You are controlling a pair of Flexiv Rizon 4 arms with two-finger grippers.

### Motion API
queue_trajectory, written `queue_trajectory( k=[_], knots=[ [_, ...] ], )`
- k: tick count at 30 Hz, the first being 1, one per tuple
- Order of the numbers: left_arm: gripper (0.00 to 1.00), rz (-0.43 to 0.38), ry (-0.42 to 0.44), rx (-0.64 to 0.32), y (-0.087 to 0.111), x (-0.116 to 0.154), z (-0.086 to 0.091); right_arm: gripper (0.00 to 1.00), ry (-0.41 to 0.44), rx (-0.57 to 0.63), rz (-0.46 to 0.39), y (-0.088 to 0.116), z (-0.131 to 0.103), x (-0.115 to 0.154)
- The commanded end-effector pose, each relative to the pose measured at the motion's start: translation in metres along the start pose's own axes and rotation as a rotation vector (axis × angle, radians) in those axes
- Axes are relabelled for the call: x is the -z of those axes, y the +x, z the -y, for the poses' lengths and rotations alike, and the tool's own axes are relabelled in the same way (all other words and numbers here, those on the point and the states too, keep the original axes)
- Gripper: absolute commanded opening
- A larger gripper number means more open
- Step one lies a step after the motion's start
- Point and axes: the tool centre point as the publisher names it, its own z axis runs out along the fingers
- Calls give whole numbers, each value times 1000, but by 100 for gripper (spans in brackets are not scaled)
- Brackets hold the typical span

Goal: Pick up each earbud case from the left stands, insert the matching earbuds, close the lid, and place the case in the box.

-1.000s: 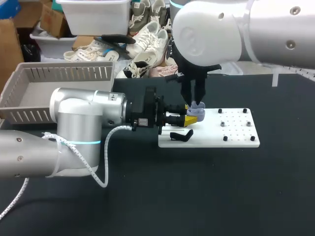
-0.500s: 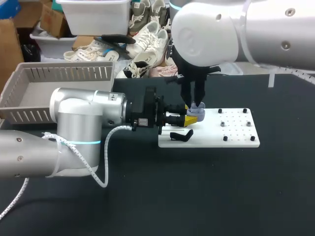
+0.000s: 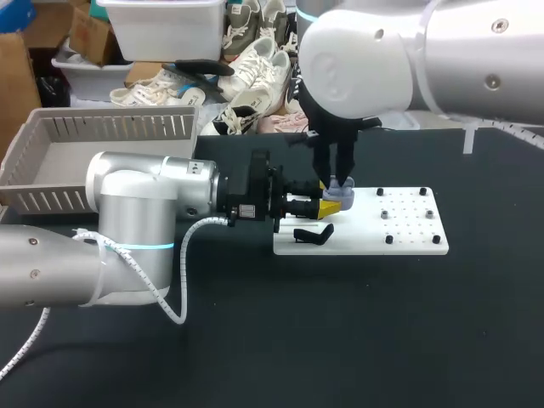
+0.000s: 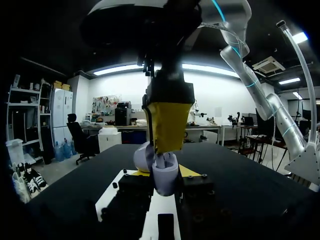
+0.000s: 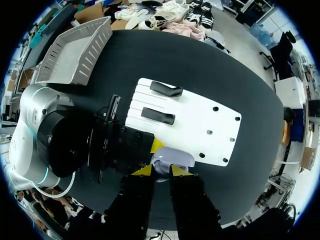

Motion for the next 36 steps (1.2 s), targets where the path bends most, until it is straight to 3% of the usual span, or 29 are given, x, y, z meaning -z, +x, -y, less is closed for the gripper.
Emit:
queue_trajectory(
  k=[1, 27, 28, 29, 30, 31, 33, 36],
  knots=[
    [0, -1, -1, 0, 0, 0, 0, 0, -2, -2, 1, -1, 1, -1],
    [0, -1, -1, 0, 0, 0, 0, 0, -6, -11, -29, -2, 1, -11],
    [0, -1, -1, 0, 0, 0, 0, 5, -5, -10, -29, -2, 1, -11],
    [0, -1, -1, 0, 0, 0, 0, 19, -5, -10, -29, -2, 1, -11],
    [0, -1, -1, 0, 0, 0, 0, 22, -4, -10, -28, -2, 1, -11],
    [0, -1, -1, 0, 0, 0, 0, 31, -4, -10, -27, -2, 1, -11],
    [0, -1, -1, 0, 0, 0, 0, 40, -2, -10, -22, -1, 1, -10],
    [0, -1, -1, 0, 0, 0, 0, 43, 6, -11, -11, 3, 1, -4]
  ],
)
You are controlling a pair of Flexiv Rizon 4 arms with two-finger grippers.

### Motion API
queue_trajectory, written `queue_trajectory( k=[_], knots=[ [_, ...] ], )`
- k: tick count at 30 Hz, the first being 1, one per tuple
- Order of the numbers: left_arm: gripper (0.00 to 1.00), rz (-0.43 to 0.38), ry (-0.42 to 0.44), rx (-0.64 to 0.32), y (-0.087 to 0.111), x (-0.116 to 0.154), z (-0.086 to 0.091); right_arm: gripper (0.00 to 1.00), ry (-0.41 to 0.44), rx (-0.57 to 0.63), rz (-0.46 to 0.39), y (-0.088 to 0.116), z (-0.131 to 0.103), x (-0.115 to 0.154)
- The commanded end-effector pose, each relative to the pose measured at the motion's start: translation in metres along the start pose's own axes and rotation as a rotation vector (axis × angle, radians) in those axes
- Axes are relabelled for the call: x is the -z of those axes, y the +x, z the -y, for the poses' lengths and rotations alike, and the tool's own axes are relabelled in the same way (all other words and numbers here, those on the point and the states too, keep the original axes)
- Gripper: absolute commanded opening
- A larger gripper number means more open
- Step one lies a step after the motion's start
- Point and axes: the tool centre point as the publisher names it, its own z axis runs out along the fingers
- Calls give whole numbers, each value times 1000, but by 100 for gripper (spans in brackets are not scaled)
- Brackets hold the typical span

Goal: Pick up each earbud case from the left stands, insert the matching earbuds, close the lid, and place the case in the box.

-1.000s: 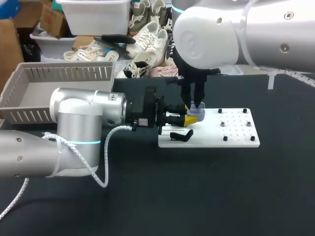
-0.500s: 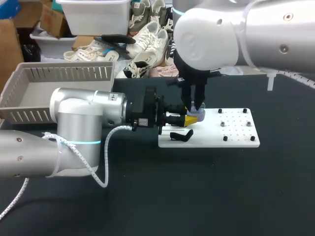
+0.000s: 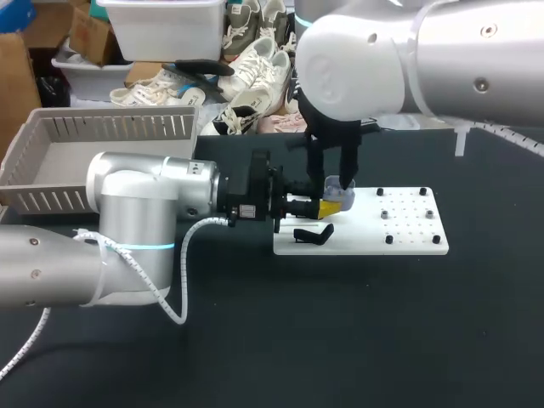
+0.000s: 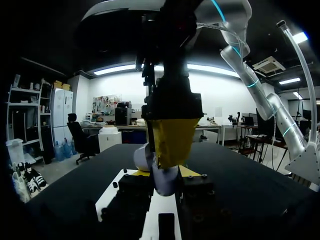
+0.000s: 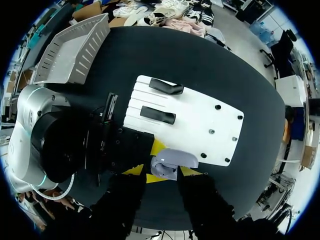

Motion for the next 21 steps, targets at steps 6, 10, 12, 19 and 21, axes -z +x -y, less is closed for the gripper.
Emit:
queue_trajectory(
  k=[6, 10, 12, 19, 21],
  knots=[
    [0, 0, 1, -1, -1, 0, 1, 46, -8, -2, 37, 15, 3, 17],
    [0, 0, 1, -1, -1, 0, 1, 47, -41, -44, 76, 14, 15, 29],
    [0, 0, 1, -1, -1, 0, 1, 49, -38, -83, 96, 9, 25, 33],
    [0, 0, 1, -1, -1, 0, 1, 100, -47, -235, 181, -17, 58, 30],
    [0, 0, 1, -1, -1, 0, 1, 100, -56, -259, 189, -23, 63, 26]
  ],
)
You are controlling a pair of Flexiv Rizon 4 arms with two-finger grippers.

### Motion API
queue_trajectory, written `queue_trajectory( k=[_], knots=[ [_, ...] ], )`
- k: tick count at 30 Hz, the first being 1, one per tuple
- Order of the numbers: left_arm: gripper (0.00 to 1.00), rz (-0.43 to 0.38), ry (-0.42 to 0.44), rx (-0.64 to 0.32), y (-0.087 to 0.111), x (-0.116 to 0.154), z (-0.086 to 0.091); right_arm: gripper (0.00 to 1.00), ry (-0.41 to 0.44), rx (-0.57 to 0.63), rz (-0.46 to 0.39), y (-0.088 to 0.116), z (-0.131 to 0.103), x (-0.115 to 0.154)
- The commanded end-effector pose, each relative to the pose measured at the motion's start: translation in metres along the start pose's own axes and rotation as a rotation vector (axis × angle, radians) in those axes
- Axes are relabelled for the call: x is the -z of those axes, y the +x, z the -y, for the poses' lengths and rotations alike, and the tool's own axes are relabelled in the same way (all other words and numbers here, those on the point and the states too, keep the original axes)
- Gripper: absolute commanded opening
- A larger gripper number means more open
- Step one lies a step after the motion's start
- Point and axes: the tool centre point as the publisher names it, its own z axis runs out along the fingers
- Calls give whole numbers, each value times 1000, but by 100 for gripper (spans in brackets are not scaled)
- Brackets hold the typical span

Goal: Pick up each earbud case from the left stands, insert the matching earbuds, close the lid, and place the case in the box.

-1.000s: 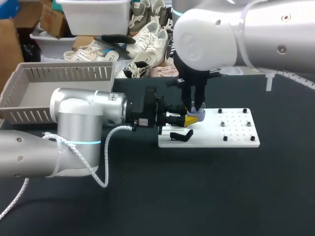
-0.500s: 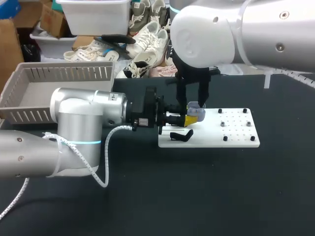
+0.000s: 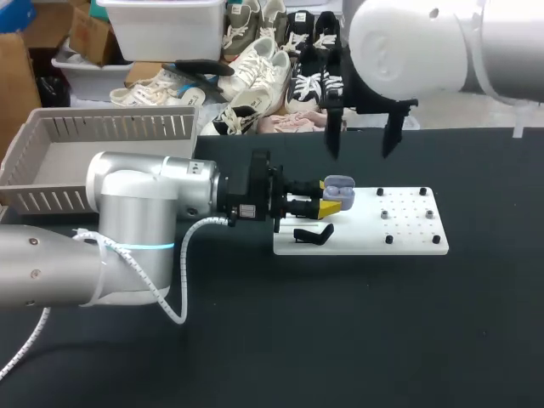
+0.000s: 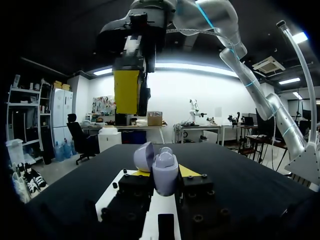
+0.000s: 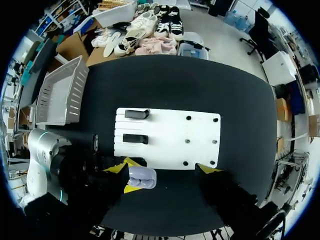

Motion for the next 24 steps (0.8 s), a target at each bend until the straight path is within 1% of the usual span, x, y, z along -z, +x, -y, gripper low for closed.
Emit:
queue_trajectory(
  k=[1, 4, 7, 13, 17, 24],
  knots=[
    [0, -1, -1, 0, 0, 0, 0, 100, -15, -34, 61, -3, 11, -12],
    [0, -1, -1, 0, 0, 0, 0, 100, -15, -51, 55, -7, 14, -20],
    [0, -1, -1, 0, 0, 0, 0, 100, -8, -61, 40, -7, 17, -28],
    [0, -1, -1, 0, 0, 0, 0, 100, -6, -59, 4, 2, 19, -39],
    [0, -1, -1, 0, 0, 0, 0, 100, -15, -54, -9, 11, 19, -38],
    [0, -1, -1, 0, 0, 0, 0, 100, -35, -34, -22, 27, 16, -30]
  ],
)
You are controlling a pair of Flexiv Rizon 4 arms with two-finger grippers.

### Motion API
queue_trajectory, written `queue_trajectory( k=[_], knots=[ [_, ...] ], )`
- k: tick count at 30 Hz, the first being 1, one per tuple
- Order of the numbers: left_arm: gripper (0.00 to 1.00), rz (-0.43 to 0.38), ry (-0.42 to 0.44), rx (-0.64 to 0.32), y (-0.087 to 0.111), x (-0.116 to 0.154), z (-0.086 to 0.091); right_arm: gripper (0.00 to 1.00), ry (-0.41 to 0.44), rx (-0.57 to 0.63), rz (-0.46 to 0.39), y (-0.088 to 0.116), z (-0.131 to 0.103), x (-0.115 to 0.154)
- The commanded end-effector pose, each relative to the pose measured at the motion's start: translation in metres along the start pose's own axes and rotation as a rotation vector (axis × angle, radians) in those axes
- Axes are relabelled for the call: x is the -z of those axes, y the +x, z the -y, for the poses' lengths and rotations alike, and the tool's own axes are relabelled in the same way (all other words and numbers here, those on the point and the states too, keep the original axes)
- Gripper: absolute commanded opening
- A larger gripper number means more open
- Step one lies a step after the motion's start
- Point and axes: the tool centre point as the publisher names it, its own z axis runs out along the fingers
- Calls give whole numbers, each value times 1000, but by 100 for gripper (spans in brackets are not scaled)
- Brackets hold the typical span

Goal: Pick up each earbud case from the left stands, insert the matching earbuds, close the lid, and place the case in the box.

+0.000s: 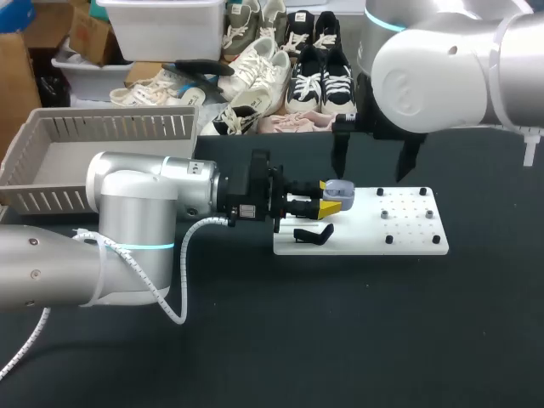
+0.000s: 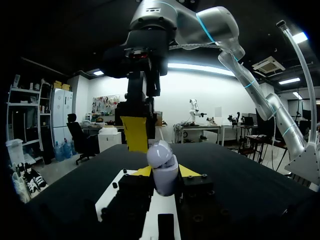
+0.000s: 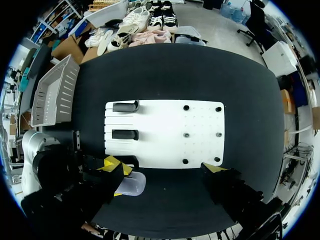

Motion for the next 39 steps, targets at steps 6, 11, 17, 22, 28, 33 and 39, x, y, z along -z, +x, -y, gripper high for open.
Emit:
queue_trajectory(
  k=[6, 11, 17, 22, 28, 33, 39],
  knots=[
    [0, -1, -1, 0, 0, 0, 0, 100, -37, -20, 96, 9, 10, 23],
    [0, -2, -10, -1, -1, 2, 0, 100, -170, 61, 207, 14, 15, 60],
    [0, -5, -98, -20, -12, 30, -7, 100, -241, 221, 263, 30, 17, 86],
    [0, -17, -193, -44, -28, 69, -17, 100, -249, 247, 279, 39, 17, 89],
    [0, -88, -306, -88, -40, 118, -33, 100, -255, 255, 281, 43, 16, 90],
    [0, -133, -443, -116, -47, 154, -52, 100, -255, 255, 281, 43, 16, 90],
    [0, -213, -577, -113, -48, 199, -80, 100, -255, 255, 281, 43, 16, 90]
  ],
)
